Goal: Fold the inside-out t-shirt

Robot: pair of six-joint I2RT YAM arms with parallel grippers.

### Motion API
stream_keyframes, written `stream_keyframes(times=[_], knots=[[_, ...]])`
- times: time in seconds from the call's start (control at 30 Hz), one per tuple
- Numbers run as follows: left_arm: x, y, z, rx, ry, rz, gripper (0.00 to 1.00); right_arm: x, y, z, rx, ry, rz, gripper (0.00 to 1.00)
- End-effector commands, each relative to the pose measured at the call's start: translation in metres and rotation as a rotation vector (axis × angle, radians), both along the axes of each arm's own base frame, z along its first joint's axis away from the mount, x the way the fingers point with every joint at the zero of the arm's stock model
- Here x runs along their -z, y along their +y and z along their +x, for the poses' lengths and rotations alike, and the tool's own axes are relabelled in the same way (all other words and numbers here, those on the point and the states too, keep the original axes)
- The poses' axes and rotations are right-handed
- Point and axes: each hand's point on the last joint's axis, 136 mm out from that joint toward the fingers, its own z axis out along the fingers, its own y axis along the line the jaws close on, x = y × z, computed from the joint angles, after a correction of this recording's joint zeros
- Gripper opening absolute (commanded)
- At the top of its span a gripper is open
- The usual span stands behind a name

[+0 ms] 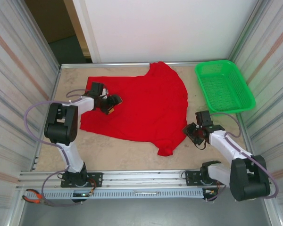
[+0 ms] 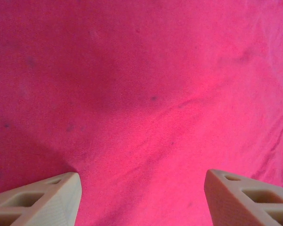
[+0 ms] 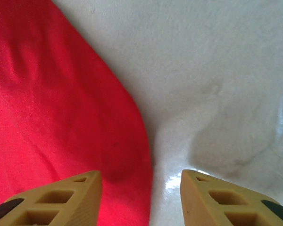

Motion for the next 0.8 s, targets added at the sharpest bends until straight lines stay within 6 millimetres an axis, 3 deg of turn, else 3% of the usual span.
stream_keyframes(times=[0.0, 0.13, 0.33, 0.5, 0.53, 0.57, 0.6, 0.63, 0.7, 0.77], knots=[[0.008, 0.005, 0.003, -0.017, 0.019, 0.005, 0.70, 0.006, 0.006, 0.004, -0.012, -0.005, 0.039, 0.36], [0.018, 0.011, 0.000, -0.042, 0.044, 0.002, 0.70, 0.001, 0.005, -0.001, -0.007, 0.004, 0.038, 0.00], [0.026, 0.016, -0.004, -0.056, 0.062, 0.011, 0.70, -0.046, -0.009, -0.024, 0.089, -0.031, 0.018, 0.00], [0.031, 0.017, -0.004, -0.061, 0.071, 0.013, 0.70, -0.048, -0.020, -0.055, 0.173, 0.026, -0.009, 0.00], [0.030, 0.017, -0.004, -0.061, 0.071, 0.011, 0.70, -0.044, -0.022, -0.060, 0.188, 0.040, -0.014, 0.06], [0.029, 0.017, -0.003, -0.061, 0.070, 0.007, 0.69, -0.039, -0.025, -0.063, 0.203, 0.051, -0.025, 0.36], [0.027, 0.016, -0.002, -0.059, 0.066, 0.002, 0.70, -0.037, -0.029, -0.065, 0.215, 0.058, -0.037, 0.54], [0.023, 0.015, 0.000, -0.055, 0.056, -0.007, 0.70, -0.037, -0.031, -0.066, 0.222, 0.060, -0.046, 0.62], [0.009, 0.015, 0.002, -0.050, 0.033, -0.022, 0.69, -0.044, -0.030, -0.062, 0.206, 0.034, -0.049, 0.63], [-0.015, 0.017, 0.005, -0.043, -0.019, -0.037, 0.70, -0.057, -0.024, -0.054, 0.143, -0.013, -0.055, 0.58]])
